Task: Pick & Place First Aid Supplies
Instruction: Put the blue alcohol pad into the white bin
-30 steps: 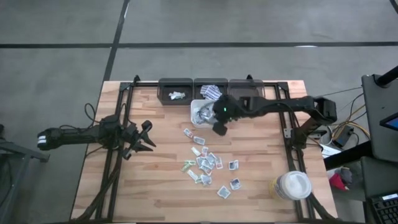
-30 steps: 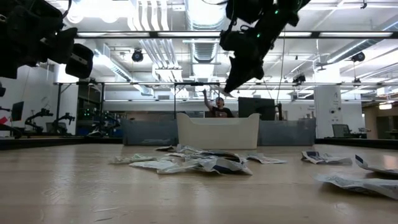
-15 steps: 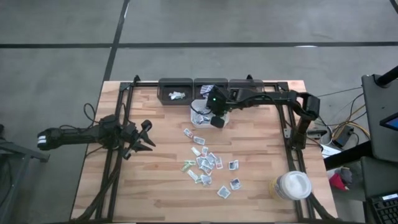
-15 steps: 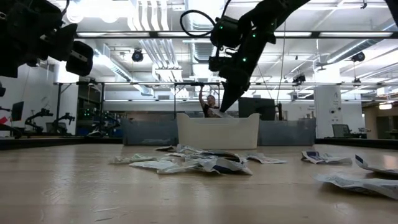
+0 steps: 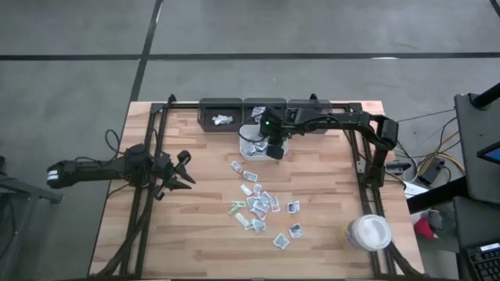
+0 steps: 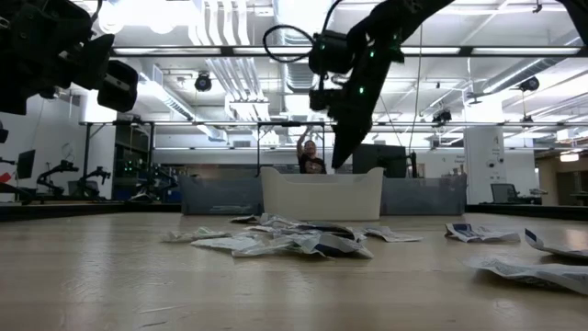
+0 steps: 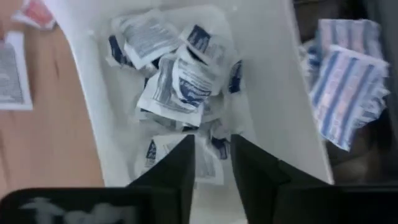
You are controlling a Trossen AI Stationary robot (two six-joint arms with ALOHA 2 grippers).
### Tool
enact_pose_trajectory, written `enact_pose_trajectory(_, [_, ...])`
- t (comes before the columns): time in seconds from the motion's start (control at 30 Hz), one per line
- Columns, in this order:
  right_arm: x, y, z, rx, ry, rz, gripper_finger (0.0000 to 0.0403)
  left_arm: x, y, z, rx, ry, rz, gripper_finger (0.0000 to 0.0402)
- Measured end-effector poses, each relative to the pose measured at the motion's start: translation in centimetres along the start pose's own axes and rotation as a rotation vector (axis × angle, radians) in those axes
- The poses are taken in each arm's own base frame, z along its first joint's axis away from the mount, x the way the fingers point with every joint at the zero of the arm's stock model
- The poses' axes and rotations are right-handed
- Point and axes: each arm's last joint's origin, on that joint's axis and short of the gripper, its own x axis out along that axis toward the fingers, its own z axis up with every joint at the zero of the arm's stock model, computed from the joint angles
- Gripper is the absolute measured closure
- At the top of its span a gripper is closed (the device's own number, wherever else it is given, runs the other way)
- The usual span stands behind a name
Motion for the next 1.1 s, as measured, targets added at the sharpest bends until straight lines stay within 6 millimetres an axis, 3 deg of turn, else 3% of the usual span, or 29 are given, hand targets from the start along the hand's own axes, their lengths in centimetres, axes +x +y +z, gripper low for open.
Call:
enact_pose_trajectory(0.23, [-4.4,0.3,0.1,0.206,0.120,0.111,0.0263,0.0,0.0,0.0,0.002,0.001,0.000,0.0307])
enact_pose_trajectory(0.47, [-6.5,3.5,-1.8,0.308,0.285,0.252,0.0268,0.0,0.0,0.0,0.004,0.003,0.000,0.0307])
enact_pose_trajectory(0.67, [-6.4,8.4,-3.8,0.288,0.395,0.251,0.0278,0.0,0.0,0.0,-0.001,0.003,0.000,0.0307])
enact_pose_trajectory(0.87, [-5.9,13.7,-6.6,0.159,0.472,0.254,0.0275,0.0,0.0,0.0,-0.001,0.003,0.000,0.0307])
enact_pose_trajectory(1.1, [-4.2,18.3,-9.8,-0.149,0.319,0.173,0.0262,0.0,0.0,0.0,0.000,0.000,0.000,0.0307])
